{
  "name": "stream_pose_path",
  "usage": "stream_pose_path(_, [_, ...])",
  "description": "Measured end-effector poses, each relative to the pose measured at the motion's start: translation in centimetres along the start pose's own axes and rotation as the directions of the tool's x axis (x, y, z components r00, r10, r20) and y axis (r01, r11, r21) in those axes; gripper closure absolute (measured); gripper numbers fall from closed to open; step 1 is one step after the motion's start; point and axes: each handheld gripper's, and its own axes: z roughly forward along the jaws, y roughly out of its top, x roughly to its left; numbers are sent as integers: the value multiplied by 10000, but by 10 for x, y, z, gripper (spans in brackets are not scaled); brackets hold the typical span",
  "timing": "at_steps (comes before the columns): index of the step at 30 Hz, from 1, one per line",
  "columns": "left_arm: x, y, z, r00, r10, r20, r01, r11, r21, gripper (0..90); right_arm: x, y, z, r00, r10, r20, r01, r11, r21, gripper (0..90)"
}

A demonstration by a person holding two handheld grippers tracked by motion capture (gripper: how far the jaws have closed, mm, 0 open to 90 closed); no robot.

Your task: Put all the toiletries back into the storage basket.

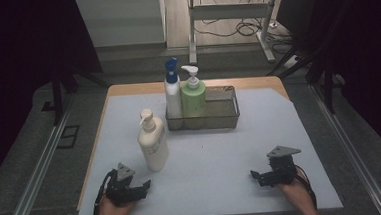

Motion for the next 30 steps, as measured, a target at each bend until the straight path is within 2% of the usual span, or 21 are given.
stream_pose_path(9, [3,4,-1,9999,-127,109,128,9998,-147,351,0,-1,0,10000,-5,-17,5,10000,-87,0])
stream_pose_path(15, [10,9,0,9986,-364,383,373,9990,-247,464,0,-1,0,10000,-22,-19,22,9999,-106,0])
stream_pose_path(21, [16,17,3,9981,-467,391,478,9985,-283,589,0,-1,0,10000,-12,-15,11,9999,-110,0])
stream_pose_path(25, [22,24,8,9994,-215,273,219,9996,-158,698,0,-1,0,10000,-13,-16,13,9999,-118,0])
stream_pose_path(27, [25,28,11,9990,-273,349,277,9995,-117,752,0,-2,0,10000,-17,-14,17,9999,-122,0])
stream_pose_path(30, [28,34,16,9987,-112,498,110,9999,27,843,0,-2,0,10000,-20,-15,19,9999,-124,0])
